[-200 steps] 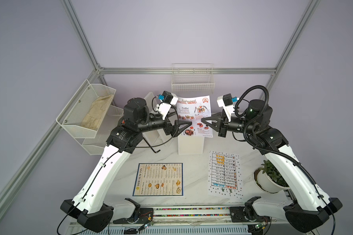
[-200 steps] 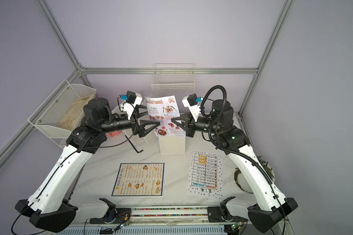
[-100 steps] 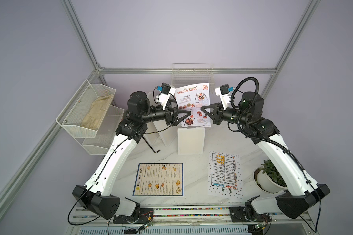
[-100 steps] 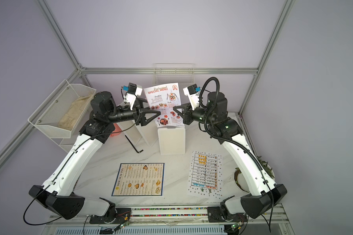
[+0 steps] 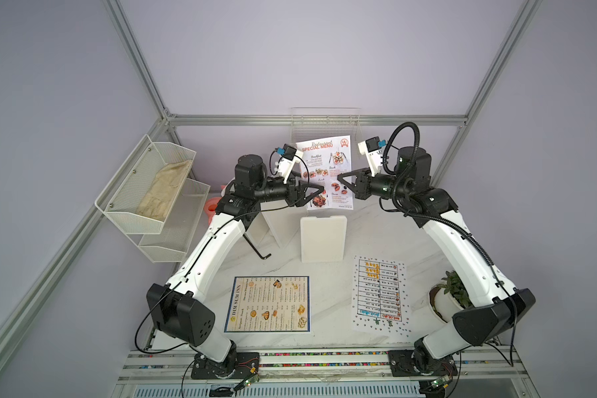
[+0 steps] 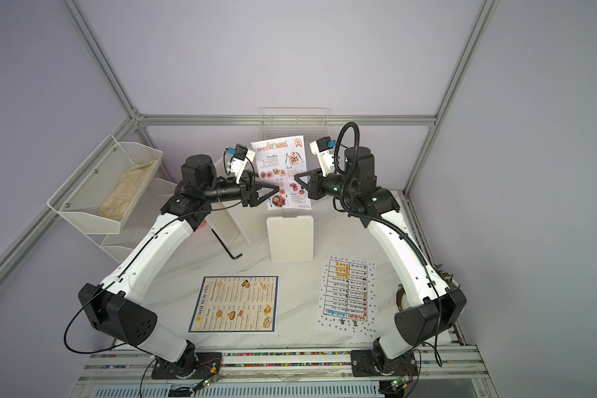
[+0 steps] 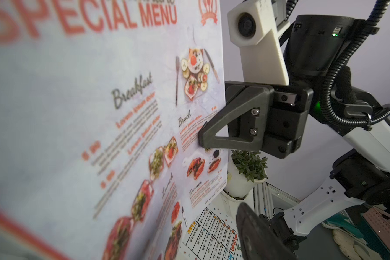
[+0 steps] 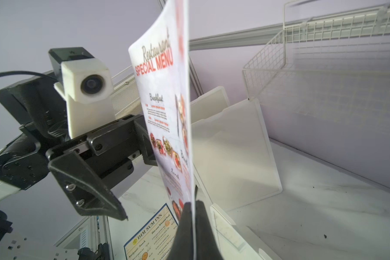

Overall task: Insert the menus into the narrow rack
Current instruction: Pick up the menu from the center of the board, then insert the menu into the narrow rack.

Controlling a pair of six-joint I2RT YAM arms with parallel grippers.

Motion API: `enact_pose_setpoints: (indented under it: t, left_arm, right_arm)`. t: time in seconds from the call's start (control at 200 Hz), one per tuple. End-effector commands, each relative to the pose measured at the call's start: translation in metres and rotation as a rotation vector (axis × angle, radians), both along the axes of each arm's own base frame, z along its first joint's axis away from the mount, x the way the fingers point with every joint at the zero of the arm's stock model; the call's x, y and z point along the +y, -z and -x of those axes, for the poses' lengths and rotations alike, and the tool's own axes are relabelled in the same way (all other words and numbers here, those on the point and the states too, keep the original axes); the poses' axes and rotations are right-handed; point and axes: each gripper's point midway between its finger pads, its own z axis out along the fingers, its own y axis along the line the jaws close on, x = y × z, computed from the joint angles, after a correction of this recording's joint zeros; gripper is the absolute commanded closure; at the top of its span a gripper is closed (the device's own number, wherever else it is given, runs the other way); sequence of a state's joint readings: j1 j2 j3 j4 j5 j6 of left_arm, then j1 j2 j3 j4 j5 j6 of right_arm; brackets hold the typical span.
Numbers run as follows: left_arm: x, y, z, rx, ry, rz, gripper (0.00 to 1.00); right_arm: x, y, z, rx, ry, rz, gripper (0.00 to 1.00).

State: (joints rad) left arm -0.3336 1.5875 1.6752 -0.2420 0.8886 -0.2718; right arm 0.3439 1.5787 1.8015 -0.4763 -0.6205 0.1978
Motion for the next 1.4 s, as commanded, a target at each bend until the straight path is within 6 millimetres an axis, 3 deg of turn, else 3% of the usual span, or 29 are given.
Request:
enact_pose_setpoints:
  t: [0.0,0.29,0.56,1.125,1.395]
  left_arm:
    - [0.002,-0.019,-0.003,-0.047,-0.006,0.031,0.34]
    - [-0.003,0.014,-0.033,0.028,-0.031,0.016,0.37]
    - [-0.006,0.046,-0.059,0.088,-0.043,-0.011,0.37]
    - [-0.015,0.071,-0.074,0.139,0.002,0.007,0.44]
    - [-0.017,0.085,-0.081,0.168,-0.004,0.004,0.4]
  right_arm:
    - [-0.004,0.013,-0.012,0.061,0.004,0.012,1.0]
    - [-0.01,0.041,-0.044,0.067,-0.012,0.06,1.0]
    - [-0.011,0.051,-0.054,-0.001,-0.018,0.131,1.0]
    - [-0.011,0.081,-0.066,-0.023,-0.054,0.251,1.0]
    - [-0.014,0.086,-0.067,-0.052,-0.061,0.283,1.0]
